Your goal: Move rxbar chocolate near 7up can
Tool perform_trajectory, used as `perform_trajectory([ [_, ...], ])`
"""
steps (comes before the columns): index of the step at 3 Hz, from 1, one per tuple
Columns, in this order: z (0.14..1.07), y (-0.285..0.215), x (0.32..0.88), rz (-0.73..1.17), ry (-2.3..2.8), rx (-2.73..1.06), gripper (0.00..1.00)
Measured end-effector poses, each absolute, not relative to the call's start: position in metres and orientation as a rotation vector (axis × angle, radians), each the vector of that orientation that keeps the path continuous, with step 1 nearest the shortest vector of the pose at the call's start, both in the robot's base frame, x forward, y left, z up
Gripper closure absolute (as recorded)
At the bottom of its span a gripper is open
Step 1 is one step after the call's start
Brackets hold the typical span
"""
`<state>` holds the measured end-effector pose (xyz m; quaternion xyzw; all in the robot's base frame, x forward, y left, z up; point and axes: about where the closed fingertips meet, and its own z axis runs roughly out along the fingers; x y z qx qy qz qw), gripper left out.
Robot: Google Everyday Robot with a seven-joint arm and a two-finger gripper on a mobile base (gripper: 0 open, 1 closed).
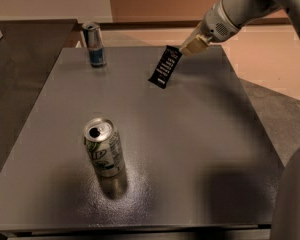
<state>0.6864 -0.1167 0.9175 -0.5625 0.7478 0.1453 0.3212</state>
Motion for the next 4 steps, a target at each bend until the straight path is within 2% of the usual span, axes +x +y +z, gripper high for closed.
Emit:
perform_trajectory([
  [4, 0.902, -0.074, 0.606, 0.510, 1.828, -1.880, 1.00],
])
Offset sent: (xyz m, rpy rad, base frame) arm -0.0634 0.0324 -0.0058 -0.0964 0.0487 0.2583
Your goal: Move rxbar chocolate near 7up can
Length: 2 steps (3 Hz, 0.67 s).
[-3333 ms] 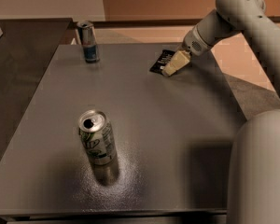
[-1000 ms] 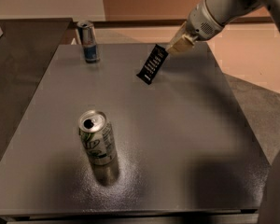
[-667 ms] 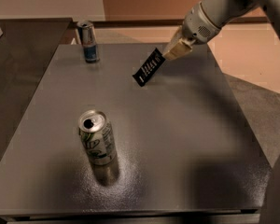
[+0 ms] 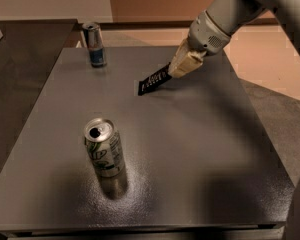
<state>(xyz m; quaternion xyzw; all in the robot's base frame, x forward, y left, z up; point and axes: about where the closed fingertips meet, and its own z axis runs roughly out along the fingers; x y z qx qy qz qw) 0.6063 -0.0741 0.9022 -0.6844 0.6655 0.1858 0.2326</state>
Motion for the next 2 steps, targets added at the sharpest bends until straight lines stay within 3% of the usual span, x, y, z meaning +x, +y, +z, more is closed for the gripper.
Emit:
perform_trajectory([
  [2, 0.916, -0.065, 0.567, 0.559, 1.883, -1.770, 1.00],
])
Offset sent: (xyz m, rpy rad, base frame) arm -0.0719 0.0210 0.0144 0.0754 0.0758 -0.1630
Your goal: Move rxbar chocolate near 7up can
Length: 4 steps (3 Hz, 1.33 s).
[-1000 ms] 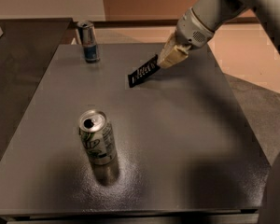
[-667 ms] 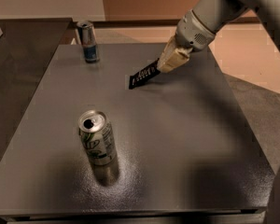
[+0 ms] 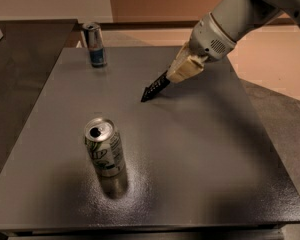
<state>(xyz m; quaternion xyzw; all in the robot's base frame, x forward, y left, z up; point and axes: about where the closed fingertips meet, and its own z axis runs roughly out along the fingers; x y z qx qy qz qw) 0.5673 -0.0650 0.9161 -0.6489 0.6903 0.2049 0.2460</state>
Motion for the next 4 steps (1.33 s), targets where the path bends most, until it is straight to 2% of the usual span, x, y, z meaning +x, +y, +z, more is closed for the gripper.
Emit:
perform_trajectory([
  [2, 0.908, -0.015, 0.519, 0.591, 1.912, -1.771, 1.00],
  [4, 0.908, 0.004, 0.471, 0.560, 1.939, -1.774, 1.00],
])
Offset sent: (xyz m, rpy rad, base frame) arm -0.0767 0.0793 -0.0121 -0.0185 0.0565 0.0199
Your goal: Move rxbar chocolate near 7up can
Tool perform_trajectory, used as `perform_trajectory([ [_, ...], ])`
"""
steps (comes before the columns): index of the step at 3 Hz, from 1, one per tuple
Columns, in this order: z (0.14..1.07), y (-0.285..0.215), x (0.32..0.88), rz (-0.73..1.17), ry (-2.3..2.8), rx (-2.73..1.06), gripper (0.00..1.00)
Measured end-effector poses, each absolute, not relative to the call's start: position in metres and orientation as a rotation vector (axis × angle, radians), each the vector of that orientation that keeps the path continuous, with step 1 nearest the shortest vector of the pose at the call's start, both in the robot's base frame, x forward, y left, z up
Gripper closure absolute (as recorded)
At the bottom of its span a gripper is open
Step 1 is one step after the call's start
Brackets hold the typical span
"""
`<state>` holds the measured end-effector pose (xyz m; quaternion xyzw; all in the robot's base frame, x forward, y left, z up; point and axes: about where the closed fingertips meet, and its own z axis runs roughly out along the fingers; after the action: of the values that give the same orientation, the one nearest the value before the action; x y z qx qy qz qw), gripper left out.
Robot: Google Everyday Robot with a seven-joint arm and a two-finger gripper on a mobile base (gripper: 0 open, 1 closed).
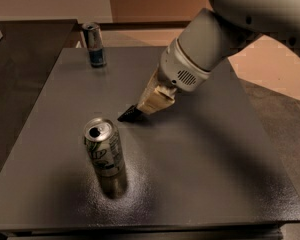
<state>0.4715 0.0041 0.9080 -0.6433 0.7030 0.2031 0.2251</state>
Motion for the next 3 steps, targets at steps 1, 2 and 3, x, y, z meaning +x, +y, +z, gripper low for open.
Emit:
perform_trajectory([
  [1, 0.905, 0.002, 0.451, 0.550, 1.969, -1.759, 1.00],
  [2, 0.902, 0.000, 0.433, 0.549, 1.987, -1.751, 1.00],
  [3, 0.898, 0.000, 0.422, 0.542, 2.006, -1.727, 0.82],
])
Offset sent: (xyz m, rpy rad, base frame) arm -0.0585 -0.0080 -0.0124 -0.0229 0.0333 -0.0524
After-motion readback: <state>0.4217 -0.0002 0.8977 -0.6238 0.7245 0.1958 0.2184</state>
